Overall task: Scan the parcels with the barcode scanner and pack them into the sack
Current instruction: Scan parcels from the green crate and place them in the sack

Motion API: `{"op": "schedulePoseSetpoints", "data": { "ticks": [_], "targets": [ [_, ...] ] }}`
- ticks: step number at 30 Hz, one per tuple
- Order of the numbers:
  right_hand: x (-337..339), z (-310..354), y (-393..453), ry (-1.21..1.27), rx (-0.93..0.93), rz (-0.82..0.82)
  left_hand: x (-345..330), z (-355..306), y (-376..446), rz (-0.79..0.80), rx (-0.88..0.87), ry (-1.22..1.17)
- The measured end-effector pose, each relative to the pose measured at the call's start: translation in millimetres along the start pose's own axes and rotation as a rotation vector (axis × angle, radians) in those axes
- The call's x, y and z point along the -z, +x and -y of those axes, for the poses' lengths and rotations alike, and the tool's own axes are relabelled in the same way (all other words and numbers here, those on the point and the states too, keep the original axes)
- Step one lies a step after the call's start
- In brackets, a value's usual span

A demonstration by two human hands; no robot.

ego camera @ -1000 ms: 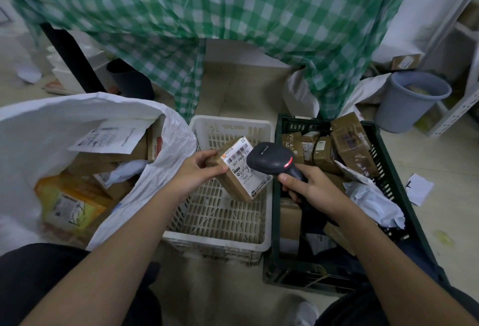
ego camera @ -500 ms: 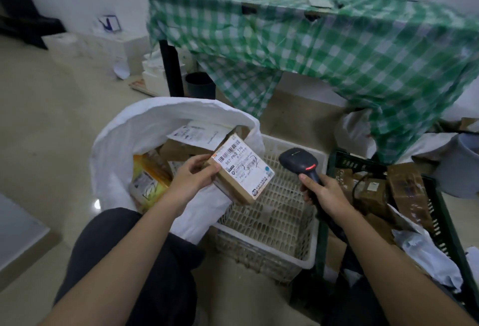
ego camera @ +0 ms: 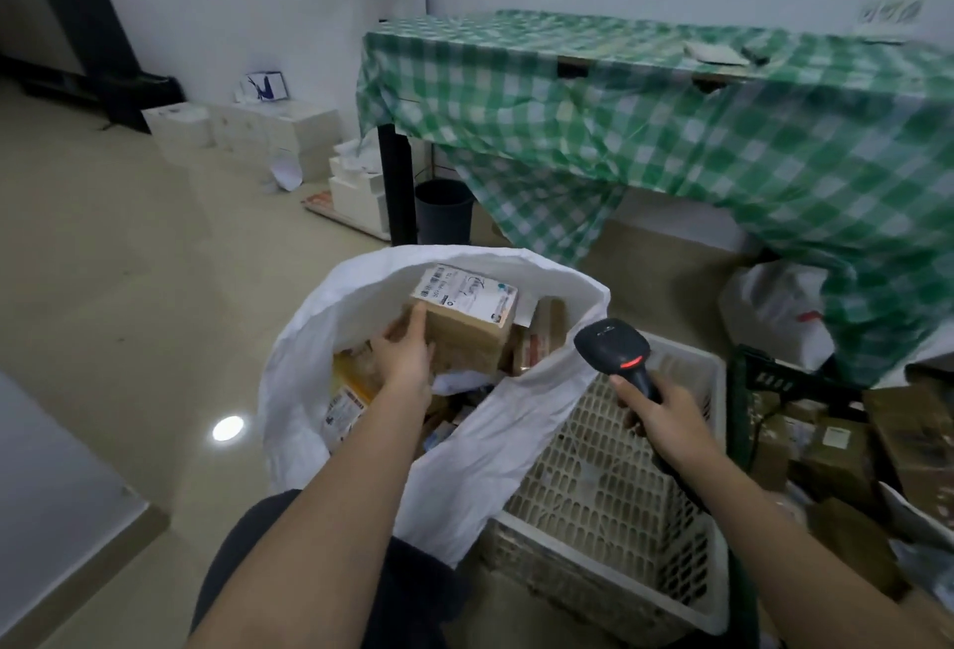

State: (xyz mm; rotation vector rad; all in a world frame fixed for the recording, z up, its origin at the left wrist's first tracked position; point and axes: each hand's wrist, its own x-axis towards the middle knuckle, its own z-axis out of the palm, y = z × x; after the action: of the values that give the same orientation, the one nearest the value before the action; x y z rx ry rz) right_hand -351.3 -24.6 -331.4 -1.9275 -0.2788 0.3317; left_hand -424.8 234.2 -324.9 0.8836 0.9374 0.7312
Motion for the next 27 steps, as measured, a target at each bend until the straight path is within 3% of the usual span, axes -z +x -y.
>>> {"op": "schedulePoseSetpoints", "data": {
  "ticks": [3,10,15,18,23,27],
  "targets": [
    [-4,3,10,0.027,0.017,-0.026,-23,5,19,-0.054,-0.025,0.212],
    [-28,19,41,0.174,0.152,-0.232,-40,25,29,0.066,-0.187,0.467],
    [-46,20,82,0.169,0.204,-0.378,-53,33,31,0.180,-0.230,0.345],
    [-54,29,106,0.193,0.188,-0.372,-61,41,26,0.284,-0.335,0.397],
    [-62,41,146,0.130,0.145,-0.383,-69,61,43,0.489,-0.571,0.770],
    [-66,46,165,0.164,0.167,-0.332,-81,55,65,0.407,-0.584,0.686]
  ]
}}
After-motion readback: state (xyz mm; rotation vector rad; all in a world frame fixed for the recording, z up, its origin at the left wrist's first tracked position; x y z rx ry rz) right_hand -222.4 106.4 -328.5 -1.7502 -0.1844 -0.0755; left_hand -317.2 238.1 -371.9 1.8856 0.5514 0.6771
